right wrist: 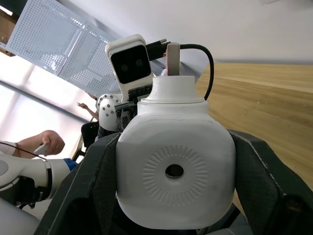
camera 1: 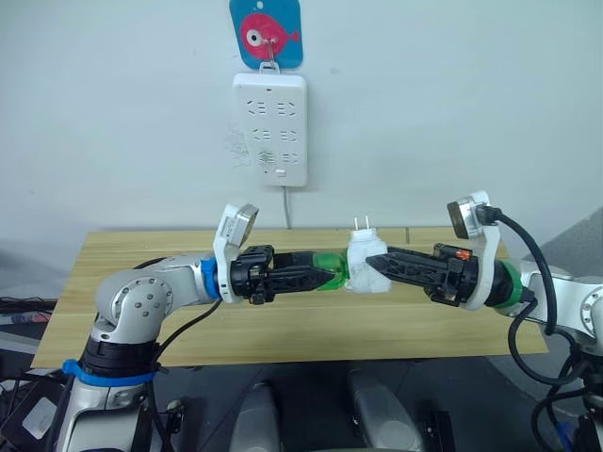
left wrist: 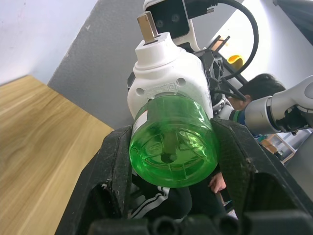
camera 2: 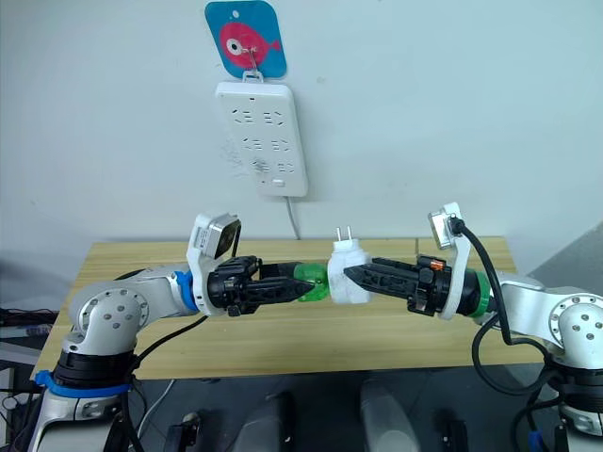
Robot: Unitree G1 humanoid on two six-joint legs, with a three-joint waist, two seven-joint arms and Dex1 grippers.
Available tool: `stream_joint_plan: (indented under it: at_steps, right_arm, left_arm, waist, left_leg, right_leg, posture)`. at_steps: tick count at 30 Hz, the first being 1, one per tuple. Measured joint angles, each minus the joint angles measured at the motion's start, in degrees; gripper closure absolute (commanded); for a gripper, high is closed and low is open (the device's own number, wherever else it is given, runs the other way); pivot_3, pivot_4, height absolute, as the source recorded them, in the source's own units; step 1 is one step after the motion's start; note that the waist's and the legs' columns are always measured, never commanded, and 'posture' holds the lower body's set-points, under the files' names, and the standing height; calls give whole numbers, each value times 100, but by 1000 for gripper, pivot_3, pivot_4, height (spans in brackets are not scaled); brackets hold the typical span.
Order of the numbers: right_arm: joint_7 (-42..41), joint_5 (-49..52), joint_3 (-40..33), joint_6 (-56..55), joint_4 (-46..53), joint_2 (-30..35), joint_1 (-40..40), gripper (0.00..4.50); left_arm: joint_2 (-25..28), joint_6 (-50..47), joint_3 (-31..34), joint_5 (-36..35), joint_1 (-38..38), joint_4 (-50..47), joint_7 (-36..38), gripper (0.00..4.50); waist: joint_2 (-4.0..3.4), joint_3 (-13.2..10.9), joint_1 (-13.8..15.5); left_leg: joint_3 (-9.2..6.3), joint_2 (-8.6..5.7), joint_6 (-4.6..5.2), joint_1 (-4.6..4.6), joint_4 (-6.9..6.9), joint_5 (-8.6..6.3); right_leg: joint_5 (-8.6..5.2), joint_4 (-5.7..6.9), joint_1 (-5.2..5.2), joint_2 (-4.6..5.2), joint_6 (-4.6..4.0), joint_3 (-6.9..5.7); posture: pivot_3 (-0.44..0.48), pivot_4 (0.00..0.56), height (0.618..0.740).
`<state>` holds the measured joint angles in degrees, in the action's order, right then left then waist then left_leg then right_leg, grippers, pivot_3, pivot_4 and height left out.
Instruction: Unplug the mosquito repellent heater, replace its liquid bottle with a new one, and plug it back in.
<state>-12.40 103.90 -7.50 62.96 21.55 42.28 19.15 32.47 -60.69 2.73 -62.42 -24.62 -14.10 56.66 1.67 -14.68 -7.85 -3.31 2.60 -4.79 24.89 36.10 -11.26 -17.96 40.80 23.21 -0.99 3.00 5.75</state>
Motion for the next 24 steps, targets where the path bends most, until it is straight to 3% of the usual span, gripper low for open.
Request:
stream_joint_plan:
  at_steps: [6,11,20,24]
  right_arm:
    - [102,144,173,-101,-9,155,107,1586]
    - [124,338,491,-106,33,267,211,0]
    - [-493,-46,489,53,407,840,132,0]
    - [-1157,-1105,470,53,1076,1135,-261,0]
  left_arm:
    - [-99,124,-1,104,2,0,34,2259]
    - [-424,173,-149,133,-9,-11,-66,2259]
    - [-773,253,49,73,-180,214,-579,2259]
    - [-897,234,114,72,-243,418,-840,2259]
  waist:
    - [0,0,4]
    - [0,0,11]
    - [1,1,31]
    - [0,1,44]
  left_leg:
    - [0,0,0,0,0,0]
    - [-1,0,0,1,1,0]
    - [-3,0,0,0,4,0]
    - [-2,-2,0,2,3,0]
  right_leg:
    - [1,0,0,0,-1,0]
    - [1,0,-1,0,-1,-1]
    - [0,1,-1,-1,0,-3]
    - [-6,-2,-1,1,11,-3]
  posture:
    - [-163,204,725]
    - [-164,203,725]
    - [-175,200,725]
    - [-181,197,725]
